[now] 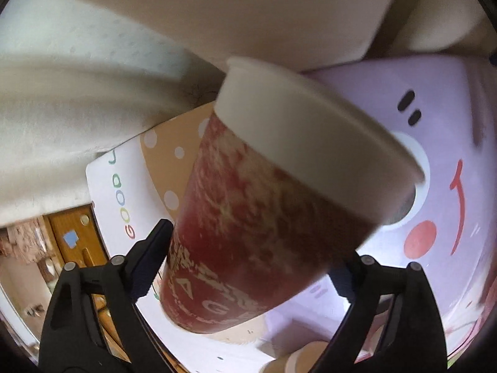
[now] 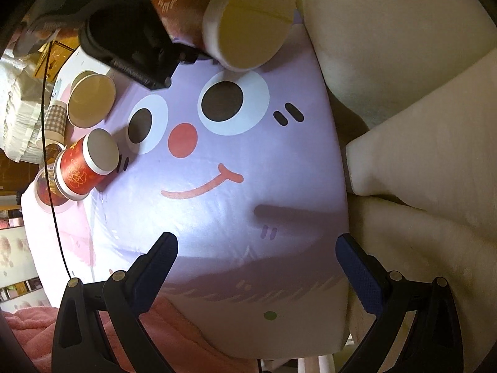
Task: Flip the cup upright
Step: 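Close the left tool on the red cup's body and lift it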
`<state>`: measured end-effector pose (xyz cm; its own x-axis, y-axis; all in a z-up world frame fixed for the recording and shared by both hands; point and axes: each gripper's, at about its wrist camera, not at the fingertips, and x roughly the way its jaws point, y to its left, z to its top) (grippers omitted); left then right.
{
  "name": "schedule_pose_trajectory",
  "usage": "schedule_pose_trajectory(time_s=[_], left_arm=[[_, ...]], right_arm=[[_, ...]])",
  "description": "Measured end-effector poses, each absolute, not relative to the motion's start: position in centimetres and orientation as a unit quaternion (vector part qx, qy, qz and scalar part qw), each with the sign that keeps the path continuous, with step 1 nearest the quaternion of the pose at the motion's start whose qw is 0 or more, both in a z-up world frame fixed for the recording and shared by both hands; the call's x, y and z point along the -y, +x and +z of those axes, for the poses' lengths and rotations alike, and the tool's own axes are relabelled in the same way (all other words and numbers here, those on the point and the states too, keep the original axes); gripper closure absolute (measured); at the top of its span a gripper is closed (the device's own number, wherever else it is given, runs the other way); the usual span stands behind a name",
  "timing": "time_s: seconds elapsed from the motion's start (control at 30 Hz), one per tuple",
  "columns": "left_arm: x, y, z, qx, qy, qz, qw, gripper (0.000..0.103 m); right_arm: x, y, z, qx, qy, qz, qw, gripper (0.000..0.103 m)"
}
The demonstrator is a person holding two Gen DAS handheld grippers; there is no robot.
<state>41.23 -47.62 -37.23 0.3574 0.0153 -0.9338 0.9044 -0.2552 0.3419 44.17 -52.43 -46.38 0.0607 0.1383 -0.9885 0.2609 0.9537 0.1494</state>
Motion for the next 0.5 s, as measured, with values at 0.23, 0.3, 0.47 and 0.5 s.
schedule_pose_trajectory(time_s=[0.23,0.3,0.47,0.5], left_arm=[[47.1,42.2,-34.6,-0.372,0.640,-0.425,0.521,0.023],[46.7,42.1,-33.4,-0.379,0.631,-0.417,0.534,0.023],[44.6,42.3,-29.1,-0.377,0.573,-0.407,0.603,0.023],[44.1,42.4,-28.3,-0.379,0.561,-0.400,0.618,0.023]], right_arm=[[50.7,42.8,-45.3,-0.674,0.152,-0.035,0.722,0.000],[50.0,42.0,-45.1,-0.667,0.156,-0.032,0.728,0.000],[46.8,40.5,-44.7,-0.642,0.165,-0.023,0.748,0.000],[46.2,40.3,-44.4,-0.635,0.165,-0.024,0.754,0.000]])
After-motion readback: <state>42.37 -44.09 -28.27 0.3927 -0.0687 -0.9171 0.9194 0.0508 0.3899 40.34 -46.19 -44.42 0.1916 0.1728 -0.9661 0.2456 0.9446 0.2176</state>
